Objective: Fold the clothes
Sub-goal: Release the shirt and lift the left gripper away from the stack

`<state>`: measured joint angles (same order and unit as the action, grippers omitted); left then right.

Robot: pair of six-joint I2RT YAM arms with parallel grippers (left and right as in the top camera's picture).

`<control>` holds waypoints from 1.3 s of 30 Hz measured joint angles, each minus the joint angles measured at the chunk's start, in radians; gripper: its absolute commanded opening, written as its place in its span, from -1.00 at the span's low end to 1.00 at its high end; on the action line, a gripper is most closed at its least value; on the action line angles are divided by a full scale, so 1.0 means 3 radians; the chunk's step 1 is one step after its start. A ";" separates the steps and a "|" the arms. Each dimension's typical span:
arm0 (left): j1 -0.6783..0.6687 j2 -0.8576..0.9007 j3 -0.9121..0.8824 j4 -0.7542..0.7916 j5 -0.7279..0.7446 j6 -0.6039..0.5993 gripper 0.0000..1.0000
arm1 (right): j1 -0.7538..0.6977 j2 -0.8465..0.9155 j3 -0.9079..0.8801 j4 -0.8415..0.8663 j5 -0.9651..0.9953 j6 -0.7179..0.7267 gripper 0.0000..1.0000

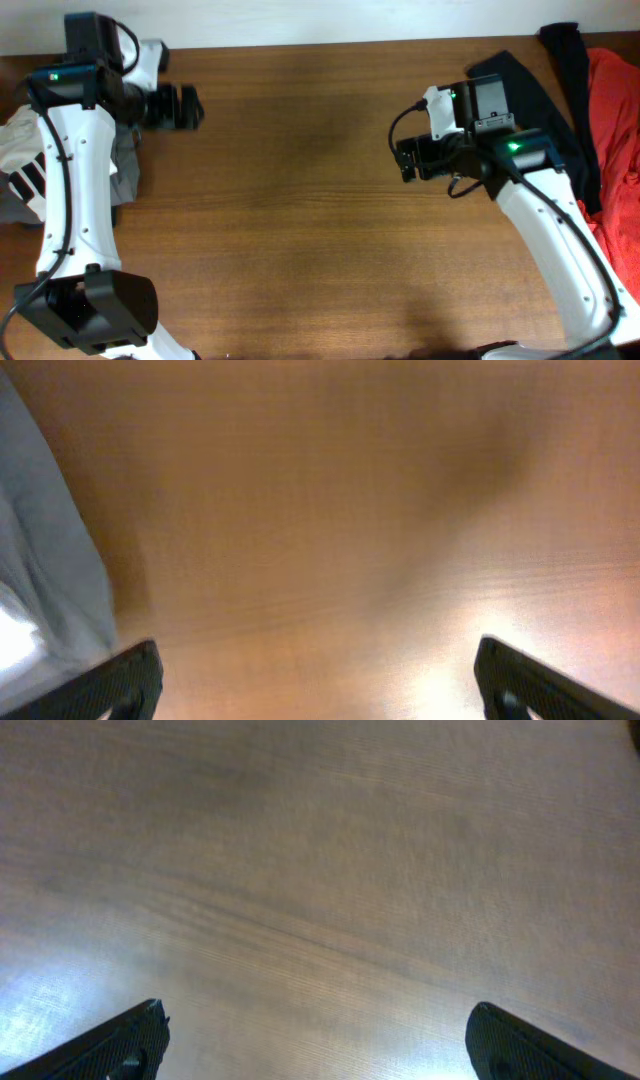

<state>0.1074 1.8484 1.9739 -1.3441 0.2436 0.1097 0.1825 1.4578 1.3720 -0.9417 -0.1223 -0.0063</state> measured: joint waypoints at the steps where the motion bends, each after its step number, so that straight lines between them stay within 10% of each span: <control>1: 0.0001 0.0000 -0.0001 -0.0206 -0.0001 -0.0006 0.98 | 0.0000 -0.0048 0.0005 -0.0074 0.0009 0.0027 0.97; 13: 0.0001 -0.0230 -0.0024 -0.0788 -0.0001 -0.0020 0.98 | 0.0000 -0.0916 0.0023 -0.0657 0.0257 0.0317 0.98; 31: -0.0111 -0.3094 -0.3015 0.1773 0.0011 0.0006 0.98 | 0.0000 -0.3104 -0.1213 -0.0177 0.0876 0.0371 0.97; 39: -0.0111 -0.3114 -0.3508 0.1668 0.0011 0.0006 0.98 | 0.0000 -0.3110 -0.1231 -0.0390 0.0921 0.0373 0.98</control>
<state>0.0742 0.9142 0.9215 -0.8436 0.2470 0.1116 0.1825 0.5247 1.0027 -1.0588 0.1539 0.1055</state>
